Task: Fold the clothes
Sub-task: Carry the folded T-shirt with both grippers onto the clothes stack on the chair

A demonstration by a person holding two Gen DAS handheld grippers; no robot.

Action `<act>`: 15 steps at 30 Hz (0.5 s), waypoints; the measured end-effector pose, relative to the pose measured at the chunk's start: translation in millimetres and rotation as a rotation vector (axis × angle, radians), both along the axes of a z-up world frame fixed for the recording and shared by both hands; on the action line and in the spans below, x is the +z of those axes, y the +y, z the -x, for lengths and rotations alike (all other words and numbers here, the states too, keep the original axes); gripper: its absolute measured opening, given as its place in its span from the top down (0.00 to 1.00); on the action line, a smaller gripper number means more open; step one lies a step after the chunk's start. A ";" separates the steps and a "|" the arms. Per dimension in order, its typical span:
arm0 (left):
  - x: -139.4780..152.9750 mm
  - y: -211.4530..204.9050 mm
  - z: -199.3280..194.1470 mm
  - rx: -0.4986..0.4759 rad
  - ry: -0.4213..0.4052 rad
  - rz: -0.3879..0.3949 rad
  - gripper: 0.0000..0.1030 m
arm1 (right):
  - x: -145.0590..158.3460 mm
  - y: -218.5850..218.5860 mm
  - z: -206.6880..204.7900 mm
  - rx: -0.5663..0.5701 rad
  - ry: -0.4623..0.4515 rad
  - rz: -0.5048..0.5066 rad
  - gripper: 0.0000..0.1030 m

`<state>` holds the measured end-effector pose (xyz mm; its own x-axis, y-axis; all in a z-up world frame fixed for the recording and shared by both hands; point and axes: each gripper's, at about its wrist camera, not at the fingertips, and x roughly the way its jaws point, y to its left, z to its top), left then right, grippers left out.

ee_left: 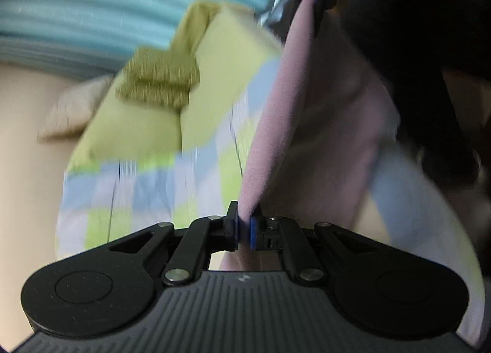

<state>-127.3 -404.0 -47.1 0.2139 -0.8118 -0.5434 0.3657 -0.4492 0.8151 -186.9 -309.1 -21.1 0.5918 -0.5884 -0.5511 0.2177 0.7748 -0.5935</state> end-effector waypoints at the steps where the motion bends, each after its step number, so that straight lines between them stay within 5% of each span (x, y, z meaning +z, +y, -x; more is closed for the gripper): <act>1: 4.4 -14.5 15.2 -0.034 -0.002 0.003 0.95 | 4.8 -5.1 20.5 -0.043 -0.009 0.004 0.94; 8: 26.4 -113.1 113.8 -0.259 -0.017 0.046 0.95 | 20.2 -36.7 131.7 -0.308 -0.023 0.029 0.94; 15: 50.4 -168.8 184.1 -0.462 0.006 0.094 0.95 | 45.0 -46.1 205.2 -0.515 -0.006 0.071 0.94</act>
